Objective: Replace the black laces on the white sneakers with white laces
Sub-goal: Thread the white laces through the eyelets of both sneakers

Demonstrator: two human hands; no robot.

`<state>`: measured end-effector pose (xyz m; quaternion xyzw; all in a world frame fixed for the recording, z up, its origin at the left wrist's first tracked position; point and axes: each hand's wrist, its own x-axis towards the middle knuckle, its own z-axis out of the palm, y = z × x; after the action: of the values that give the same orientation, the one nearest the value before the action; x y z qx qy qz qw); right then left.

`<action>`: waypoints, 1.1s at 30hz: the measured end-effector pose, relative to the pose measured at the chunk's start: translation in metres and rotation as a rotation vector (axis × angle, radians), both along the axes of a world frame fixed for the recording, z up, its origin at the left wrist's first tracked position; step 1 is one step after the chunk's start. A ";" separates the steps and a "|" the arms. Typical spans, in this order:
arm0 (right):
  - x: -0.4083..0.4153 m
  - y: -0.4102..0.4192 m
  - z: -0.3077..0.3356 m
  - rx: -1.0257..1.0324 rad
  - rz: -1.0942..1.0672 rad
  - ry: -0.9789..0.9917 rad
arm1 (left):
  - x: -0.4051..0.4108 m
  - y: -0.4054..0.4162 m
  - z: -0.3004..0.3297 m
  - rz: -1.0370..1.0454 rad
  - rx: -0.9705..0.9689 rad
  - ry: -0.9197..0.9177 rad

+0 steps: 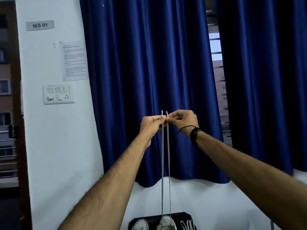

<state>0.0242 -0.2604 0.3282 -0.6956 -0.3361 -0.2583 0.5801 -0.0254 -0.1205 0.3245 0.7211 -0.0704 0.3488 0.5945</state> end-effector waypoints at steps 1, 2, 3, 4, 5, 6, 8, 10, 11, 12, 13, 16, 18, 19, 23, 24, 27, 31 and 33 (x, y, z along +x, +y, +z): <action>0.000 0.002 -0.001 0.025 -0.010 -0.003 | 0.001 -0.001 0.000 -0.002 -0.013 -0.002; 0.001 0.003 -0.002 0.053 -0.016 -0.005 | 0.002 -0.002 0.000 -0.003 -0.026 0.003; 0.001 0.004 -0.003 0.079 -0.021 -0.008 | 0.003 -0.002 0.000 -0.003 -0.036 0.010; 0.001 0.004 -0.004 0.097 -0.024 -0.009 | 0.005 -0.003 0.000 -0.001 -0.045 0.015; 0.001 0.005 -0.005 0.109 -0.026 -0.009 | 0.005 -0.003 0.000 0.004 -0.049 0.022; 0.001 0.005 -0.006 0.119 -0.028 -0.008 | 0.005 -0.004 0.001 0.007 -0.056 0.029; 0.000 0.005 -0.007 0.133 -0.039 -0.018 | 0.006 -0.005 0.002 0.020 -0.070 0.043; -0.002 0.006 -0.008 0.125 -0.071 -0.061 | 0.005 -0.007 0.004 0.022 -0.109 0.063; -0.003 0.006 -0.009 0.115 -0.086 -0.091 | 0.004 -0.008 0.005 0.014 -0.146 0.073; -0.004 0.005 -0.009 0.109 -0.090 -0.119 | 0.002 -0.009 0.006 -0.001 -0.186 0.079; -0.004 0.005 -0.010 0.108 -0.086 -0.144 | 0.000 -0.010 0.007 -0.011 -0.218 0.086; -0.002 0.007 -0.015 0.107 -0.079 -0.183 | -0.001 -0.011 0.005 -0.002 -0.260 0.112; 0.002 0.009 -0.019 0.097 -0.071 -0.191 | 0.001 -0.012 0.005 0.020 -0.274 0.127; 0.003 0.010 -0.021 0.090 -0.064 -0.195 | 0.001 -0.013 0.005 0.026 -0.287 0.128; 0.002 0.016 -0.039 0.034 -0.007 -0.073 | 0.001 -0.014 0.006 0.028 -0.293 0.113; 0.004 0.019 -0.049 -0.020 0.012 -0.017 | 0.002 -0.014 0.006 0.015 -0.285 0.107; 0.011 0.034 -0.088 -0.316 0.082 0.133 | 0.000 -0.016 0.004 -0.027 -0.262 0.077; 0.014 0.057 -0.137 -0.313 0.262 0.318 | -0.005 -0.019 0.007 -0.035 -0.242 0.010; 0.019 0.065 -0.162 -0.318 0.282 0.342 | -0.007 -0.017 0.011 -0.019 -0.257 -0.021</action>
<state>0.0437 -0.1951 0.1666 -0.7579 -0.3630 0.0022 0.5420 -0.0329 -0.1372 0.3355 0.6346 -0.0384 0.3568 0.6844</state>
